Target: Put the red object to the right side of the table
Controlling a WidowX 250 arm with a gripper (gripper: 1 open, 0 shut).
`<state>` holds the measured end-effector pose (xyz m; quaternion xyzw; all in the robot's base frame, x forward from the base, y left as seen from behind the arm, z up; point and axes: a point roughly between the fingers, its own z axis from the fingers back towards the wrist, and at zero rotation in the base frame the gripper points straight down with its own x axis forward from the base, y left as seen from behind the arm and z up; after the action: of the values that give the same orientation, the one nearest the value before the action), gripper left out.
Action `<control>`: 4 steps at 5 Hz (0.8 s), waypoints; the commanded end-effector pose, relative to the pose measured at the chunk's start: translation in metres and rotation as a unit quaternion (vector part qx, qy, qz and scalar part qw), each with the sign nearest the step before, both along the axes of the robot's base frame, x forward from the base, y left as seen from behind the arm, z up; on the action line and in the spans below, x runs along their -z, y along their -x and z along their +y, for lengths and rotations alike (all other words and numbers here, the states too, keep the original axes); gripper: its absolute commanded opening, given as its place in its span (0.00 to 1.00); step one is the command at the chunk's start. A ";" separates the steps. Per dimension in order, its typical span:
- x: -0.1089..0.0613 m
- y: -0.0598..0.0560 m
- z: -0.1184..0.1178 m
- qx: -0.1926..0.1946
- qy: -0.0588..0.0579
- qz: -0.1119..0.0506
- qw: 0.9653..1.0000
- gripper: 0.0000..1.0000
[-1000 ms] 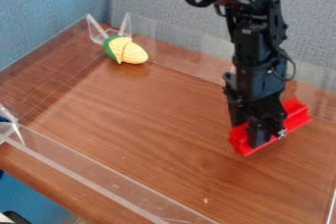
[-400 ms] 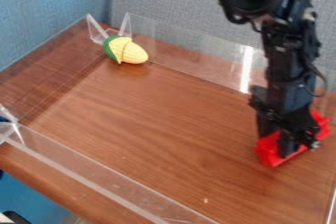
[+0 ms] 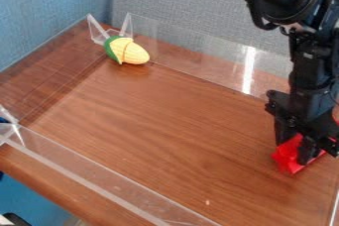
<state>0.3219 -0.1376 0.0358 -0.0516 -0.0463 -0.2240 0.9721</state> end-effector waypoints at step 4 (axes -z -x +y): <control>-0.049 0.006 0.020 -0.035 -0.011 -0.040 0.999 0.00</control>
<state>0.3114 -0.1157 0.0622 -0.0265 -0.0491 -0.1933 0.9796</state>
